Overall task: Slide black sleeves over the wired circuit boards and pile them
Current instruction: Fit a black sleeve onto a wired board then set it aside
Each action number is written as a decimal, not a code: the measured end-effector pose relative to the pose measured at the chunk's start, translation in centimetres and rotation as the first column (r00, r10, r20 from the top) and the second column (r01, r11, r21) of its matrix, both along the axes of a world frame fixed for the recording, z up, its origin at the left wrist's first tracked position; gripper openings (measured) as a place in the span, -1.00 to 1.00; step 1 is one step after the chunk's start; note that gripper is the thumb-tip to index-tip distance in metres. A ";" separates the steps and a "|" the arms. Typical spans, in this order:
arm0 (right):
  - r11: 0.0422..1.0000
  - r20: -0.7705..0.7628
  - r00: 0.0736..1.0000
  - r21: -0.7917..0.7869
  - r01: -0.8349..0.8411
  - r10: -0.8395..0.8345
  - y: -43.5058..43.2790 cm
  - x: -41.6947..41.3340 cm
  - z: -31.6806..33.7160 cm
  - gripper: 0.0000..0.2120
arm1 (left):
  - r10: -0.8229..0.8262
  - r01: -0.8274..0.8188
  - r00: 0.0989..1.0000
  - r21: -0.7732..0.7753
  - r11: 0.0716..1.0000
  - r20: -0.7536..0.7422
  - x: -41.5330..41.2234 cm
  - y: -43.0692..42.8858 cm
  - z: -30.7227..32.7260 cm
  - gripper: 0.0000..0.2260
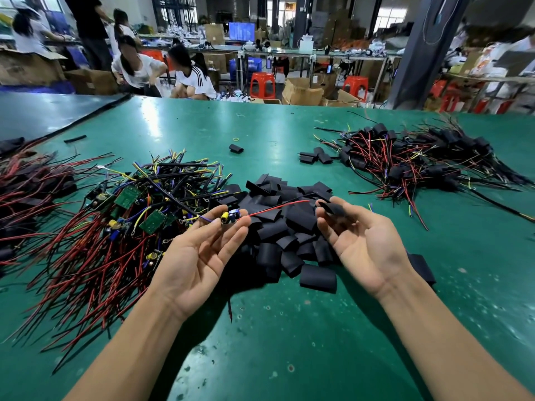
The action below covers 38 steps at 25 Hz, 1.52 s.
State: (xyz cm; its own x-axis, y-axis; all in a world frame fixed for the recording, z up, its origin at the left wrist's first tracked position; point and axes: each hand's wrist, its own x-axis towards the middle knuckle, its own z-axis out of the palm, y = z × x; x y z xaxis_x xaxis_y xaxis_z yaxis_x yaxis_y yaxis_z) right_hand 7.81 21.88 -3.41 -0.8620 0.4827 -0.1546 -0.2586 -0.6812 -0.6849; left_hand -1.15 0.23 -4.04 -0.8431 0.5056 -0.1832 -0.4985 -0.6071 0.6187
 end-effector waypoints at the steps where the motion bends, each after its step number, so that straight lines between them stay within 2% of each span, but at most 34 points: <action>1: 1.000 -0.024 1.000 -0.014 -0.016 0.016 0.0 0.0 -0.1 -0.80 | -0.012 0.012 1.000 0.006 1.000 0.012 0.0 0.0 0.0 -0.79; 7: 0.998 -0.070 0.996 0.041 -0.056 0.059 -0.2 -0.4 -0.9 -0.69 | -0.017 0.016 0.999 0.037 0.999 0.034 0.0 0.0 0.1 -0.74; 14: 0.980 0.014 1.000 0.199 0.003 -0.006 -0.4 -0.4 -1.1 -0.68 | 0.007 -0.008 0.999 0.033 0.999 0.033 -0.2 0.1 -0.2 -0.78; 19: 0.979 0.048 0.996 0.195 0.065 -0.076 -0.5 -0.4 -1.4 -0.64 | 0.009 -0.012 0.999 0.076 0.997 0.041 -0.3 0.1 -0.2 -0.79; 27: 0.998 0.136 0.989 0.032 0.056 -0.060 -1.9 -0.7 -1.1 -0.65 | 0.008 -0.012 0.999 0.097 0.995 0.041 -0.4 0.1 -0.4 -0.71; 33: 0.987 0.101 0.995 -0.155 0.033 -0.018 -2.8 -0.6 -0.1 -0.76 | -0.001 0.000 1.000 0.064 0.998 0.019 -0.3 0.1 -0.5 -0.68; 38: 0.963 0.048 0.999 -0.271 -0.006 0.020 -2.9 -0.4 0.4 -0.78 | -0.005 0.005 1.000 0.011 1.000 0.012 -0.3 0.2 -0.6 -0.78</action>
